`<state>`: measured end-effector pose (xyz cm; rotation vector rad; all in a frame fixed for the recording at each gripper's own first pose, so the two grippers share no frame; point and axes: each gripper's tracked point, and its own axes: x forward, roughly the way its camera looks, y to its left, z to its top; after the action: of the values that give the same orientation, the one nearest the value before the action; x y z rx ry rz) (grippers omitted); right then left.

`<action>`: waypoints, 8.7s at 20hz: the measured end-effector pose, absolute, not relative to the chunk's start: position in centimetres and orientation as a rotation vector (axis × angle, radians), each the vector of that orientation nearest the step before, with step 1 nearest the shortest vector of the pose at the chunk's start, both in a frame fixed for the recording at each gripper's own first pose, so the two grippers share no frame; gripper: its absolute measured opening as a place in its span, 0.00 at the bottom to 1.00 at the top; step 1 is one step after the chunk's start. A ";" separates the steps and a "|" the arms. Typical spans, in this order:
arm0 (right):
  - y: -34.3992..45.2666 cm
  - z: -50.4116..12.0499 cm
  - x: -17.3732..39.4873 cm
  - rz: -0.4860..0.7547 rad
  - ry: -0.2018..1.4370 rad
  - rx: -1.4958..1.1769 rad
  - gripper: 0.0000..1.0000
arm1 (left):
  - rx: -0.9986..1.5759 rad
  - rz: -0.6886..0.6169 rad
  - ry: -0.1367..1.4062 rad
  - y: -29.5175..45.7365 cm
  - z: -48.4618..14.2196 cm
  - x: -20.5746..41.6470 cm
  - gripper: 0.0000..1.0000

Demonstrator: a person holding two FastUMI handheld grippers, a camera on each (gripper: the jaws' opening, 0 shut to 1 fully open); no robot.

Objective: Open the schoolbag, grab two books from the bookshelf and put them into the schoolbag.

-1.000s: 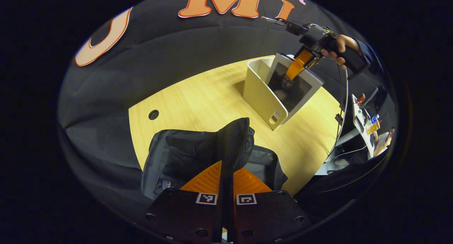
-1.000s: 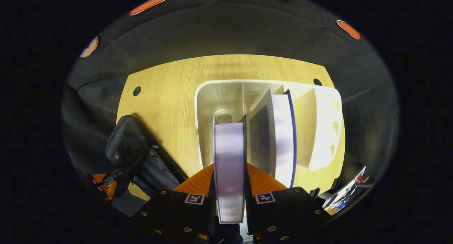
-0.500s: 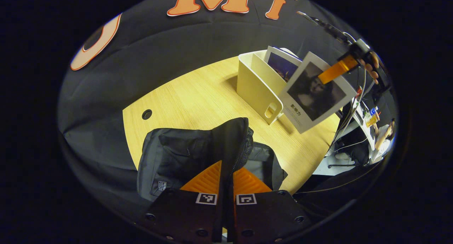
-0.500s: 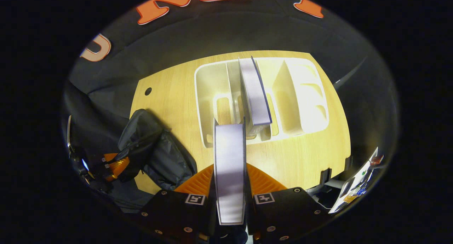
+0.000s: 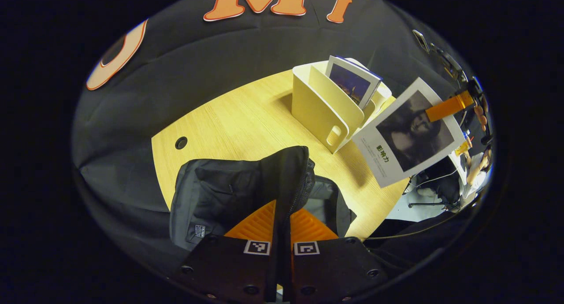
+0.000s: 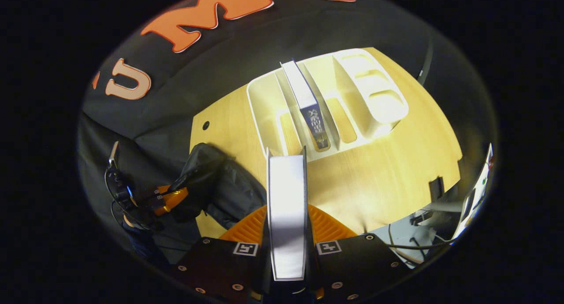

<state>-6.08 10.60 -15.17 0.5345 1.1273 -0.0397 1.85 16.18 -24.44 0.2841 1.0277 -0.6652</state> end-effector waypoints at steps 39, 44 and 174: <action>37.3 -27.8 3.9 0.307 0.749 1.195 0.32 | 0.092 -0.578 1.000 15.9 -21.7 1.2 0.06; 39.4 -29.1 3.7 0.312 0.782 1.183 0.33 | 0.084 -0.580 0.999 15.6 -21.8 0.8 0.06; 21.1 -18.8 -7.0 0.129 0.954 0.932 0.33 | 0.119 -0.631 1.045 15.8 -24.4 1.3 0.06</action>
<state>-7.05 21.09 -18.76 0.9323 0.9539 0.1286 1.26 15.75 -24.40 0.1194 1.0452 -0.6314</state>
